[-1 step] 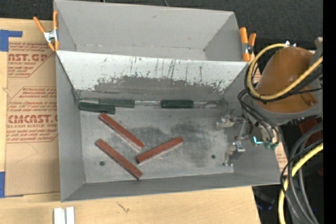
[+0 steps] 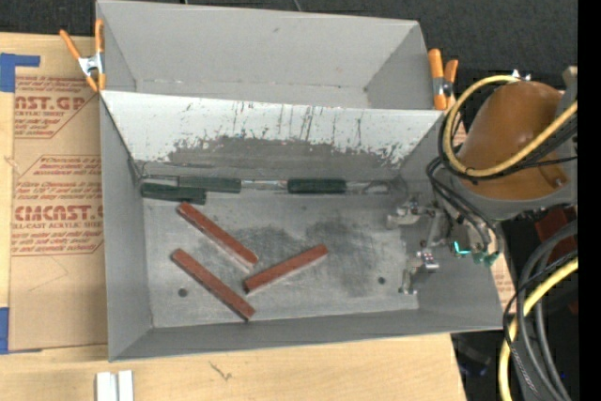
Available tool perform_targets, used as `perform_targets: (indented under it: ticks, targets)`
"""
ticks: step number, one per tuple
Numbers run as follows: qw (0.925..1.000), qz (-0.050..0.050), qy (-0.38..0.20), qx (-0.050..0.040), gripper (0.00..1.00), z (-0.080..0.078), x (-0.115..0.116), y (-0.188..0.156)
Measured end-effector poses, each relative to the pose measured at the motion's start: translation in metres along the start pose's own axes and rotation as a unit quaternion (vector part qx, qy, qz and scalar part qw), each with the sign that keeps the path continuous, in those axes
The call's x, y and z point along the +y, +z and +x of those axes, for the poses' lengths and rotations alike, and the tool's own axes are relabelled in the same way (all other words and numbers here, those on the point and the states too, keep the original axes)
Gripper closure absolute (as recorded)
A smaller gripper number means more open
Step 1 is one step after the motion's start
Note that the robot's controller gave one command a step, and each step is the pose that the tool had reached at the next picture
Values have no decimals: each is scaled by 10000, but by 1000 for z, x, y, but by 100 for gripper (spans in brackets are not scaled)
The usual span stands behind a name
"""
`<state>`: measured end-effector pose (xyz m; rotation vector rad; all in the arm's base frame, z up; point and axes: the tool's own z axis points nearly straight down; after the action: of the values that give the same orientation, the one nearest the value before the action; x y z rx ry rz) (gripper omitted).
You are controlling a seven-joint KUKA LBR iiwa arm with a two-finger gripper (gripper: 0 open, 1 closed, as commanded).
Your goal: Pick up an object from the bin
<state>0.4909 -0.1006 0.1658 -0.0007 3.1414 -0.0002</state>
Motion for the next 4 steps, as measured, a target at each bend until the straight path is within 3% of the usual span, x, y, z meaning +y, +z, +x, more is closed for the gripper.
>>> perform_targets:
  ticks: [1,2,3,4]
  targets:
    - [9998,11,-200,-42,0,-13,31,47]
    - [9998,0,-212,-32,100,-60,54,90]
    - [9998,4,-211,-30,0,-58,54,93]
    - [9998,4,-212,-34,0,-59,54,93]
